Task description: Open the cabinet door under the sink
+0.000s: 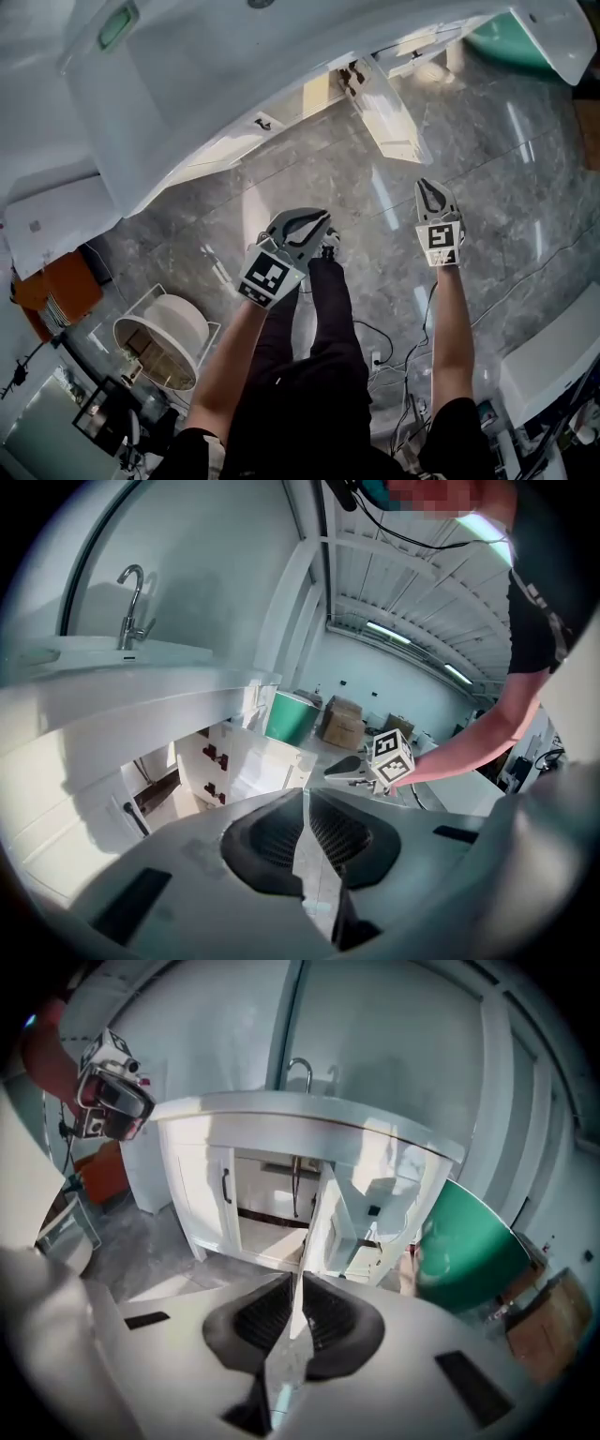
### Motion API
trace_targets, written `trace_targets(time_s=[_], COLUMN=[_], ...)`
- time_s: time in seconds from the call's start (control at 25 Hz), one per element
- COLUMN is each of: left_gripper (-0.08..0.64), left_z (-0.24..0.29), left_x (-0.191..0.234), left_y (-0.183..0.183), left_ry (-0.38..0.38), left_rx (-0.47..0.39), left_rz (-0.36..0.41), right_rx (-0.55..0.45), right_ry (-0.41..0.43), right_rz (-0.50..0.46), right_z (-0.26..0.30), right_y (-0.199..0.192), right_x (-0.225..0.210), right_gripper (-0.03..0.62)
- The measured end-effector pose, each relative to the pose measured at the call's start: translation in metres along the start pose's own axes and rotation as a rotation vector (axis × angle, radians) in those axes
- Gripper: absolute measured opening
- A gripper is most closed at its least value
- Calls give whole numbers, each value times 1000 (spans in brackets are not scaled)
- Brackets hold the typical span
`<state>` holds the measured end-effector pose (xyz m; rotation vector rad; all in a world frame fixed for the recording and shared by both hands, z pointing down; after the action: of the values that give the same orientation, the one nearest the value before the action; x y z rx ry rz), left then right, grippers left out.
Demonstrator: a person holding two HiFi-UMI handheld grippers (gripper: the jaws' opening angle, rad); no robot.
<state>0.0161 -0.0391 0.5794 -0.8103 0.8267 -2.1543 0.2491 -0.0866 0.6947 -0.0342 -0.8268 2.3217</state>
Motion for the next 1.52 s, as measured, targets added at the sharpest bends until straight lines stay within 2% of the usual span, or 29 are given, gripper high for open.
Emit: trace_targets(time_s=[0.32,0.52,0.64,0.96,1.28,1.4,1.52], left_gripper=[29,30,29,29,29,29,29], left_z=[-69,-116,-145,-222,-260,-270,-276], left_x=[-6,-20,-29,-63,-75,-78,-89], left_y=[16,19,20,-5,-24,-27,-22], left_ry=[-1,8,9,-25,-52,-57,-53], left_rx=[-6,-18,-46,-96,-114,-116,-124], left_rz=[60,86,88,88,110,123,135], right_rx=[-197,-304,-320,-303,-280,-284,-275], right_ry=[4,62,86,127,34,25,30], right_rz=[16,153,199,203,186,200,176], right_z=[-109,-175,-202,-269,-310,-316,-321], right_y=[79,127,151,182,191,191,184], right_x=[91,141,171,246,266,276,281], right_gripper=[94,91,91,91,79,78,77])
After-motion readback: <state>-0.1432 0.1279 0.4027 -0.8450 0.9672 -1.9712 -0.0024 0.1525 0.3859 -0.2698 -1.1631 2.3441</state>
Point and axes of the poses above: the fingertips, and each gripper's own axes: z forward along the fingers, x to its left, y out of its top, the point moved 2 cm from there along -z, backward along the fingers, and after that the axes turned 9 degrees about x, right-handed, at the moved point
